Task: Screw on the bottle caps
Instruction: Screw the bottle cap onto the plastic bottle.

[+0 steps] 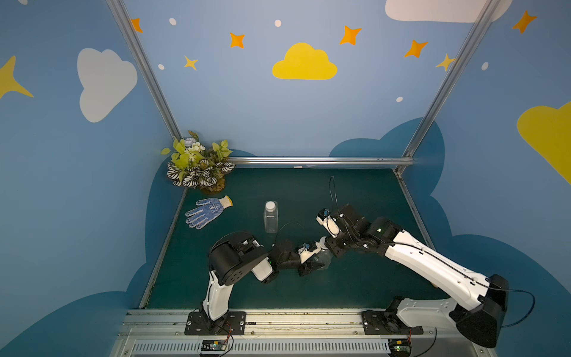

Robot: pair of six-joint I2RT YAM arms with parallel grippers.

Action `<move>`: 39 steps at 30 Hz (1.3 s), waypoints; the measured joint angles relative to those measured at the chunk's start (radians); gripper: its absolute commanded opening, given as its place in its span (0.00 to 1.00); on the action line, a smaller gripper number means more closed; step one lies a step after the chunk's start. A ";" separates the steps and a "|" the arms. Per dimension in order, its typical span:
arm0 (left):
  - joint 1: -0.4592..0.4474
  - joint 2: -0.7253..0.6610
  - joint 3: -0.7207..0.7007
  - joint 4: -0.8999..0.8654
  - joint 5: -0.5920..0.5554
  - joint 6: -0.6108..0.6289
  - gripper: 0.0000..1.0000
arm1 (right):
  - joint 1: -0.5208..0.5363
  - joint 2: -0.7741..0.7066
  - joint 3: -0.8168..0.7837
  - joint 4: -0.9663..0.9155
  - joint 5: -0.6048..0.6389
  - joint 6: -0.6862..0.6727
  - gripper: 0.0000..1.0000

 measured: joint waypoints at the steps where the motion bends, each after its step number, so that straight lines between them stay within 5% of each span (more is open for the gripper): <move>1: 0.000 0.000 0.000 0.000 0.000 0.000 0.43 | 0.010 0.003 0.002 -0.002 0.018 0.027 0.00; 12: -0.026 0.000 0.007 -0.013 -0.024 0.064 0.43 | 0.143 0.129 0.056 -0.031 0.369 0.412 0.00; 18: -0.042 0.000 0.018 -0.028 -0.020 0.077 0.43 | 0.183 0.167 0.077 -0.053 0.417 0.483 0.01; 21: -0.041 0.000 0.019 -0.031 -0.018 0.076 0.43 | 0.183 0.163 0.087 -0.072 0.415 0.469 0.26; 27: -0.032 0.000 0.030 -0.043 0.010 0.065 0.43 | 0.140 0.057 0.074 -0.079 0.293 0.262 0.67; 32: -0.012 0.000 0.030 -0.044 0.054 0.039 0.43 | 0.064 -0.207 -0.062 0.013 0.068 0.047 0.71; 36: 0.012 -0.021 0.018 -0.051 0.081 0.024 0.43 | -0.008 -0.401 -0.269 0.215 -0.082 -0.002 0.74; 39: 0.041 -0.050 0.014 -0.066 0.101 0.021 0.43 | -0.037 -0.414 -0.363 0.346 -0.156 -0.014 0.74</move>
